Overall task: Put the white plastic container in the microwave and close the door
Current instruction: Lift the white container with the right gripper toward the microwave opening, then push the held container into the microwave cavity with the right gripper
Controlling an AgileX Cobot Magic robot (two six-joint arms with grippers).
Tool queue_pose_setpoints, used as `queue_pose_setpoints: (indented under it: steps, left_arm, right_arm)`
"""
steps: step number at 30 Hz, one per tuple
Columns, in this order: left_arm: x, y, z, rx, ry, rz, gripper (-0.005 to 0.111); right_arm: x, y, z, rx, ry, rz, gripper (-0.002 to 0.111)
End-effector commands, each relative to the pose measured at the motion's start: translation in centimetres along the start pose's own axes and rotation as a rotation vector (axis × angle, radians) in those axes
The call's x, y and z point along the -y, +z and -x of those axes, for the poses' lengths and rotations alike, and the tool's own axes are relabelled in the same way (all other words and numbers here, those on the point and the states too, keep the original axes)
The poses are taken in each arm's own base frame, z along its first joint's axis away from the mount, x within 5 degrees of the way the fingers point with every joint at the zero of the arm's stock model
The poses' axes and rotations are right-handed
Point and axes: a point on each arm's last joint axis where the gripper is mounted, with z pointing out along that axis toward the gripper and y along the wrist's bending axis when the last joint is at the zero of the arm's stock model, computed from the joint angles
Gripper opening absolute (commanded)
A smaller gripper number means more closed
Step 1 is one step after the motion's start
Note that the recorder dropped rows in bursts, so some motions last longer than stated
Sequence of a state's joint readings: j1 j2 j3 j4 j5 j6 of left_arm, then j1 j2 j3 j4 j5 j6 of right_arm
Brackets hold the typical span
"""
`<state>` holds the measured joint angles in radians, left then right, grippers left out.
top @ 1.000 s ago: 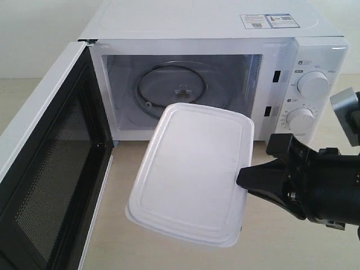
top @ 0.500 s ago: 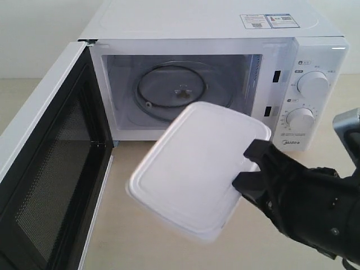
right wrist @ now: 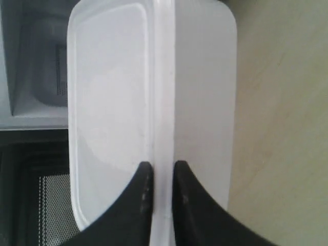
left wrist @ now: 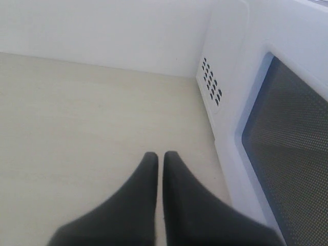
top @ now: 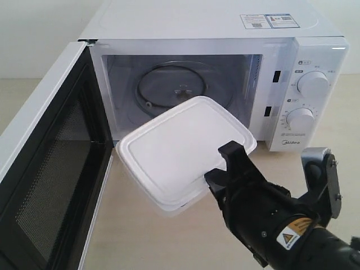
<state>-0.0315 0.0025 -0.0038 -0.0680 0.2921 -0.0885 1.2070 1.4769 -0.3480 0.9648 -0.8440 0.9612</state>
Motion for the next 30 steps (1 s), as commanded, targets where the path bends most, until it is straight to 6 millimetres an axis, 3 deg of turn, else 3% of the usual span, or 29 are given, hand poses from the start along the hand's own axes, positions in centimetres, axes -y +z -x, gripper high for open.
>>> queue_pose_setpoints:
  steps: [1, 8, 19, 30]
  left_arm:
    - [0.0, 0.0, -0.1, -0.001, -0.006, -0.001, 0.004]
    - [0.0, 0.0, -0.1, -0.001, -0.006, -0.001, 0.004]
    - [0.0, 0.0, -0.1, -0.001, -0.006, -0.001, 0.004]
    - [0.0, 0.0, -0.1, -0.001, -0.006, -0.001, 0.004]
  right_arm:
    - [0.6, 1.2, -0.2, 0.063, 0.068, 0.012, 0.0]
    - [-0.4, 4.0, 0.0, 0.051, 0.043, -0.003, 0.0]
    - [-3.4, 7.5, 2.7, 0.096, 0.031, -0.034, 0.0]
    - [-4.5, 11.9, 3.4, 0.12, 0.08, -0.032, 0.0]
